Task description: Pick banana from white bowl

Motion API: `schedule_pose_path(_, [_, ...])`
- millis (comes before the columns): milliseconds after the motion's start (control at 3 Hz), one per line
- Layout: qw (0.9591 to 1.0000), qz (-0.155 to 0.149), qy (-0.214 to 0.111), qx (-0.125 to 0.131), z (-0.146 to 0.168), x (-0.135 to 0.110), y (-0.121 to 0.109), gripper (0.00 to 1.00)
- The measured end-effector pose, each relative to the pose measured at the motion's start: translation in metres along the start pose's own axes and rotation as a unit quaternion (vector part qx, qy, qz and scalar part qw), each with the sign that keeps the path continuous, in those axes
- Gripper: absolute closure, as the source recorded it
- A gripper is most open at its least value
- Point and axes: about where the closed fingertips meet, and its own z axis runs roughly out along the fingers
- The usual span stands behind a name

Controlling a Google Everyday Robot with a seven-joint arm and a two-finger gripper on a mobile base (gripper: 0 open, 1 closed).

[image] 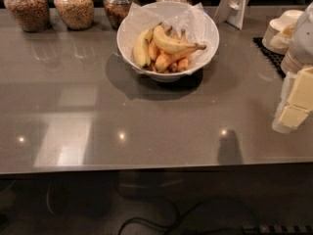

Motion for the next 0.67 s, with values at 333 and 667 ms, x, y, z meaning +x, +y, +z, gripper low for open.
schedule_pose_path(333, [1.0,0.0,0.0,0.0,0.0,0.0,0.0,0.0])
schedule_pose_path(667, [0.9999,0.001,-0.01,0.005,-0.0001,-0.0043,-0.0007,0.0])
